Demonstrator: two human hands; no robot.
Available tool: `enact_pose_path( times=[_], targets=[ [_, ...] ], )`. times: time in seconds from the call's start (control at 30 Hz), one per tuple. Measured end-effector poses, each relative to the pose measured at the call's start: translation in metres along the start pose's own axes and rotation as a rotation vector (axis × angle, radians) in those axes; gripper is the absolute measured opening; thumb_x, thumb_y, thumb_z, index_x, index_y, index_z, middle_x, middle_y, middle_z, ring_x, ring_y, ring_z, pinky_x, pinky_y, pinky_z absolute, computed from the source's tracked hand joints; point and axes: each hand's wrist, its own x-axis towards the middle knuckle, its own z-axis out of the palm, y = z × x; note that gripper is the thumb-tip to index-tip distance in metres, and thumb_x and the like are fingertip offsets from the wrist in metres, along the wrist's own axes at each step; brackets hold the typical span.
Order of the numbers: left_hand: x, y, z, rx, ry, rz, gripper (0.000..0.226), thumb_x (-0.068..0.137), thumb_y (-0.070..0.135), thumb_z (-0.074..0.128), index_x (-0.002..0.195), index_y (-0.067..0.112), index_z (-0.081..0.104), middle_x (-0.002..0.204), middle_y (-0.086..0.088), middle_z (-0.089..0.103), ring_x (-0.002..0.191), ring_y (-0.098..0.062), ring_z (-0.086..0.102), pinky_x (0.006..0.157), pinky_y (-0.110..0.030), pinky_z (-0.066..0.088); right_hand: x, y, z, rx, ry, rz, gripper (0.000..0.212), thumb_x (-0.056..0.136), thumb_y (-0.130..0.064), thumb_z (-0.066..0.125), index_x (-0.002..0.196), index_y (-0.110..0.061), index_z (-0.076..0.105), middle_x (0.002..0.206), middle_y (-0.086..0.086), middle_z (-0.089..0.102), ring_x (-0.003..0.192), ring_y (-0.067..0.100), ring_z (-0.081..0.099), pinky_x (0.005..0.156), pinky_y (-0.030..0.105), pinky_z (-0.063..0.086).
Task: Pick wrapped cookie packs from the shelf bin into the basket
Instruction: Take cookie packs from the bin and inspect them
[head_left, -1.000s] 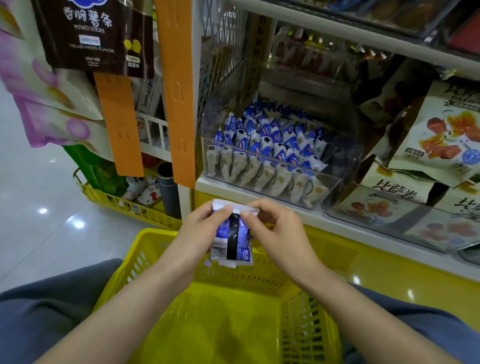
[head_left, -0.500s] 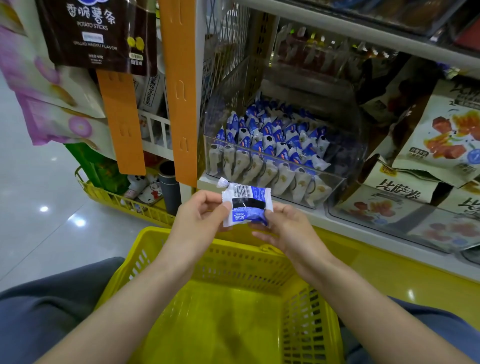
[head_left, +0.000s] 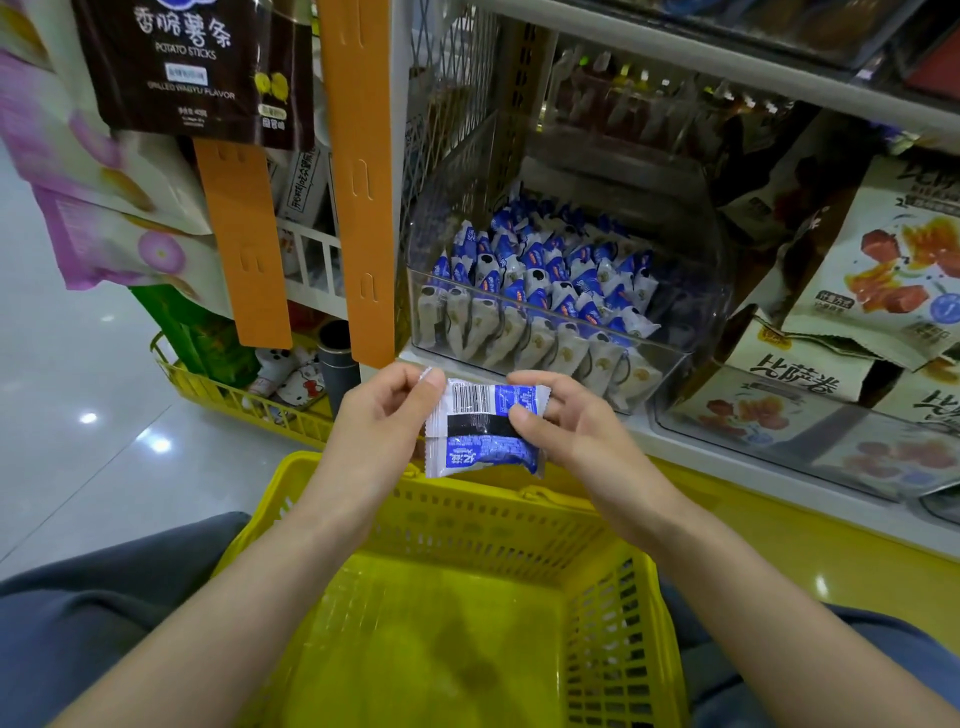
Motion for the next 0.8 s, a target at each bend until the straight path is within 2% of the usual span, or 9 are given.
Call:
enact_pose_path(
  times=[0.1,0.2,0.27,0.37,0.5,0.6,0.67,0.73,0.8],
  targets=[
    [0.001,0.001,0.001,-0.105,-0.041,-0.056,0.028,0.095,0.025,0.047,0.072,0.014,0.058,0.077,-0.012,0.067,0.073,-0.019,0.064,0.064,-0.033,0.053,0.004,0.003,-0.002,0.177,-0.069,0.155,0.031,0.093,-0.013,0.049,0.124,-0.010,0.049,0.111,0.015,0.067,0.094,0.027,0.060,0.089,0.046,0.047],
    [0.002,0.003,0.001,-0.271,-0.056,-0.107,0.029,0.097,0.023,0.042,0.077,0.013,0.060,0.075,-0.008,0.063,0.064,-0.014,0.062,0.053,-0.027,0.054,0.004,0.004,-0.002,0.413,-0.184,0.337,0.027,0.084,-0.006,0.049,0.108,-0.005,0.061,0.084,0.006,0.068,0.067,0.011,0.059,0.055,0.016,0.049],
    [0.002,0.000,0.000,-0.234,-0.101,-0.077,0.026,0.095,0.029,0.042,0.092,0.015,0.063,0.089,-0.005,0.063,0.067,-0.007,0.063,0.057,-0.024,0.053,0.005,0.007,-0.001,0.600,-0.195,0.459,0.025,0.070,-0.006,0.050,0.091,-0.001,0.062,0.073,0.007,0.060,0.056,0.010,0.054,0.044,0.014,0.043],
    [-0.001,-0.003,0.002,-0.117,-0.232,0.011,0.041,0.079,0.046,0.049,0.111,0.024,0.062,0.110,0.000,0.066,0.093,-0.007,0.063,0.076,-0.023,0.050,0.004,0.004,0.002,0.807,-0.242,0.593,0.022,0.068,-0.006,0.049,0.083,0.005,0.061,0.077,0.013,0.058,0.051,0.011,0.052,0.039,0.012,0.039],
    [-0.008,0.002,0.008,-0.098,-0.278,0.128,0.038,0.068,0.047,0.059,0.097,0.025,0.067,0.081,0.006,0.068,0.076,-0.002,0.062,0.064,-0.013,0.049,0.001,0.004,0.004,0.974,-0.328,0.642,0.027,0.059,-0.003,0.057,0.083,0.009,0.062,0.081,0.019,0.059,0.048,0.013,0.051,0.038,0.011,0.036],
    [-0.007,0.003,0.010,-0.036,-0.196,0.240,0.016,0.074,0.034,0.061,0.081,0.020,0.064,0.067,0.009,0.063,0.066,-0.001,0.057,0.056,-0.012,0.047,-0.004,0.003,0.006,0.802,-0.319,0.626,0.020,0.082,-0.012,0.047,0.094,0.001,0.058,0.087,0.017,0.062,0.051,0.013,0.056,0.042,0.012,0.044],
    [-0.005,0.001,0.011,-0.001,-0.132,0.277,0.010,0.083,0.019,0.061,0.073,0.018,0.059,0.061,0.011,0.061,0.059,0.002,0.054,0.054,-0.011,0.043,-0.006,0.010,0.006,0.393,-0.269,0.465,0.030,0.098,-0.025,0.035,0.103,-0.013,0.061,0.096,0.007,0.069,0.070,0.014,0.068,0.062,0.018,0.055],
    [-0.002,-0.005,0.009,0.037,-0.050,0.282,0.019,0.085,0.013,0.060,0.068,0.020,0.055,0.055,0.013,0.059,0.054,0.004,0.051,0.051,-0.011,0.040,-0.007,0.016,0.009,0.038,-0.146,0.229,0.032,0.100,-0.038,0.030,0.107,-0.029,0.060,0.106,-0.009,0.068,0.093,0.004,0.065,0.081,0.019,0.053],
    [0.001,-0.010,0.006,0.136,0.003,0.284,0.020,0.085,0.018,0.062,0.067,0.022,0.055,0.054,0.011,0.058,0.053,0.001,0.050,0.050,-0.015,0.040,-0.009,0.016,0.011,-0.056,-0.049,0.049,0.029,0.098,-0.040,0.032,0.105,-0.030,0.059,0.104,-0.012,0.066,0.091,-0.003,0.063,0.077,0.013,0.051]
  ],
)
